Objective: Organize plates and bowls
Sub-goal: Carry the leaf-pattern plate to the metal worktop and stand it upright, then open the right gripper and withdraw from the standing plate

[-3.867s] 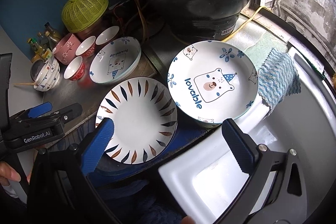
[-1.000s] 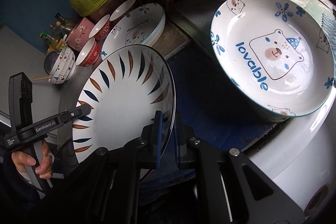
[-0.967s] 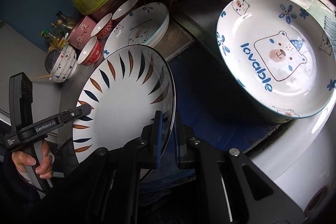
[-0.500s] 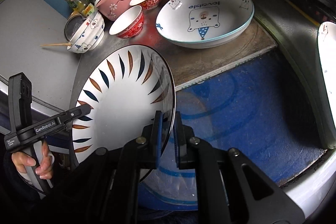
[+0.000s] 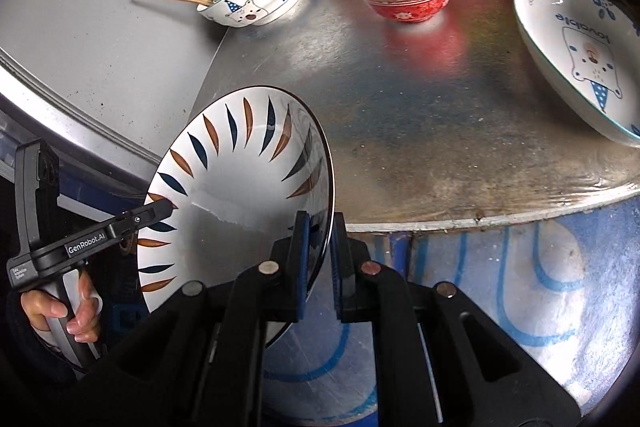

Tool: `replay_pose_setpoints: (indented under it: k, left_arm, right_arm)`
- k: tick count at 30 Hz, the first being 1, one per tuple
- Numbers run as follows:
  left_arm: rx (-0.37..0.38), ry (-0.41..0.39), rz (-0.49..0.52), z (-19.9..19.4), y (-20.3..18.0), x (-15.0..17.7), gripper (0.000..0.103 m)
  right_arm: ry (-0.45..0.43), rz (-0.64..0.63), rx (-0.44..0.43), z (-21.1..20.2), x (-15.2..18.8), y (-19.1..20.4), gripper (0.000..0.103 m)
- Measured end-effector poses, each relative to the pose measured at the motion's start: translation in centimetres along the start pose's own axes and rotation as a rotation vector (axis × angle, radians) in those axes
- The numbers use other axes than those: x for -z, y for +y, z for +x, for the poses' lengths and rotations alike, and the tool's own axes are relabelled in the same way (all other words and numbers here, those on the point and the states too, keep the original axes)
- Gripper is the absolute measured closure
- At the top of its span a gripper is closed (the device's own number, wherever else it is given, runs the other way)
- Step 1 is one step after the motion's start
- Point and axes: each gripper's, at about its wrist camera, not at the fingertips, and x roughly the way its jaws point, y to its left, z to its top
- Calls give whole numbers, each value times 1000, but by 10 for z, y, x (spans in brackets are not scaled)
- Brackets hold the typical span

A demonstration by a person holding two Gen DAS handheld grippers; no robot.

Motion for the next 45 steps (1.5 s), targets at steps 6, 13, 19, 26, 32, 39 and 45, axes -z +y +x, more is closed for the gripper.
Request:
replay_pose_setpoints:
  k: [6, 13, 19, 26, 32, 39, 45]
  left_arm:
    - [-46, -18, -103, -7, 40, 6, 89]
    - [-95, -47, -184, -12, 68, 2, 89]
    - [-124, -63, -224, -6, 81, -4, 89]
    - [-155, -61, -223, 1, 87, -5, 87]
    - [-192, -71, -183, 0, 74, -5, 38]
    - [-217, -135, -213, -22, 66, 1, 5]
    - [-233, -129, -152, -28, 39, 0, 2]
  right_arm:
    - [61, -93, -38, 38, -19, 37, 92]
    - [116, -187, -64, 73, -39, 71, 92]
    - [140, -236, -65, 101, -60, 91, 92]
    - [134, -268, -54, 122, -77, 105, 91]
    - [141, -239, -47, 125, -78, 104, 89]
    - [87, -222, -54, 84, -60, 101, 10]
    - [76, -206, -22, 58, -54, 92, 0]
